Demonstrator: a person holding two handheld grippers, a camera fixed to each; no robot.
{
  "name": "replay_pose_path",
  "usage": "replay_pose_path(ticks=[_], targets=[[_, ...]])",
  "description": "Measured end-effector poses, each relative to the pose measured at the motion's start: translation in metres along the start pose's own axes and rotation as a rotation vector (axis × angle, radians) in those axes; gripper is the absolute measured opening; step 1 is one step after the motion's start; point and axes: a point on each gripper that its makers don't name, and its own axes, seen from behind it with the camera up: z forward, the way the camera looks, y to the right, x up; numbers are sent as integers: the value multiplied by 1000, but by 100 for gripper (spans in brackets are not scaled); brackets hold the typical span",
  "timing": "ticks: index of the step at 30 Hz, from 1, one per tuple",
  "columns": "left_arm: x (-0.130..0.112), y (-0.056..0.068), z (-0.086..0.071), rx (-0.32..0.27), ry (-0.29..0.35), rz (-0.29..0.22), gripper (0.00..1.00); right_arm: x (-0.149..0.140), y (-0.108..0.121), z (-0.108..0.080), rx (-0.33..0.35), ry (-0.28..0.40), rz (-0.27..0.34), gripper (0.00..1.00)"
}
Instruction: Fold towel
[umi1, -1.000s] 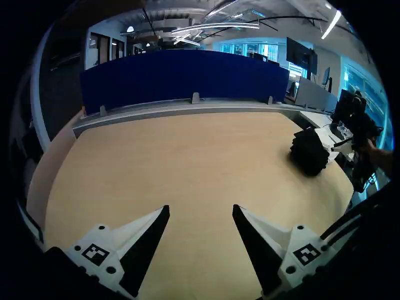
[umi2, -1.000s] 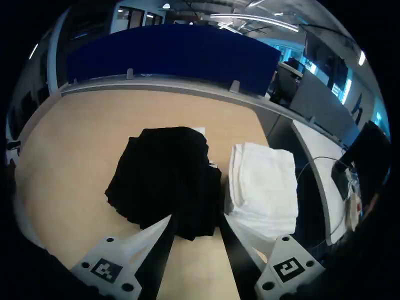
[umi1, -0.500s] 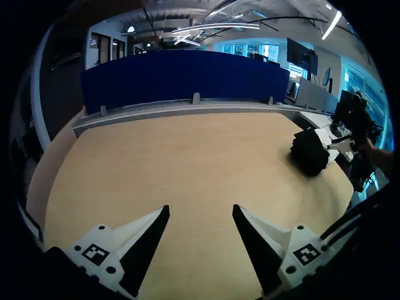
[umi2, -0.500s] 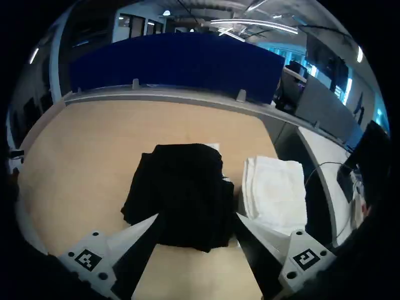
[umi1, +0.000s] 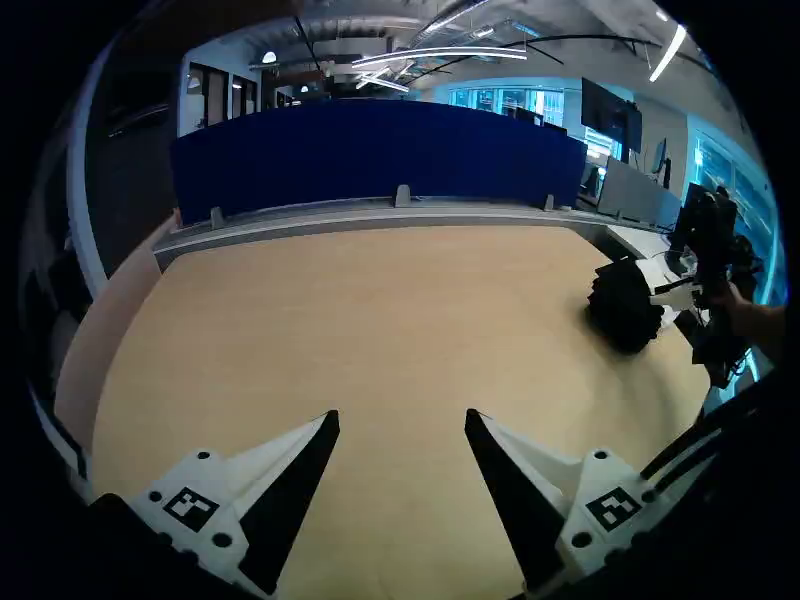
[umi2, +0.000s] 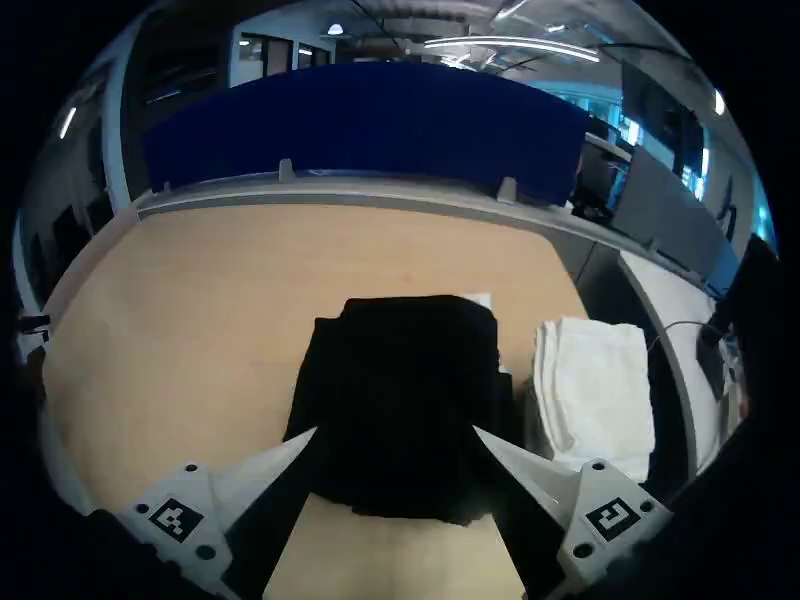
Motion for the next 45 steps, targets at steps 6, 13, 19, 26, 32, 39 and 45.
replay_pose_path(ticks=[6, 13, 19, 26, 32, 39, 45], targets=[[-2, -2, 0, 4, -5, 2, 93, -28, 8, 11, -19, -55, -2, 100], [-2, -4, 1, 8, -8, -2, 94, -38, 11, 18, -20, -74, 7, 100], [0, -5, 4, 8, -6, -8, 93, -19, 8, 12, -17, -37, 4, 100], [0, -6, 5, 11, -6, -13, 94, 32, 9, 8, -15, 50, 10, 100], [0, -6, 7, 12, -6, -16, 93, 50, 8, 15, -8, 67, 6, 100], [-2, -11, 7, 28, -9, -19, 94, 56, 12, 37, -6, 29, -15, 100], [-4, -19, 4, 51, -13, -35, 93, 55, 19, 58, -8, -13, -17, 100]])
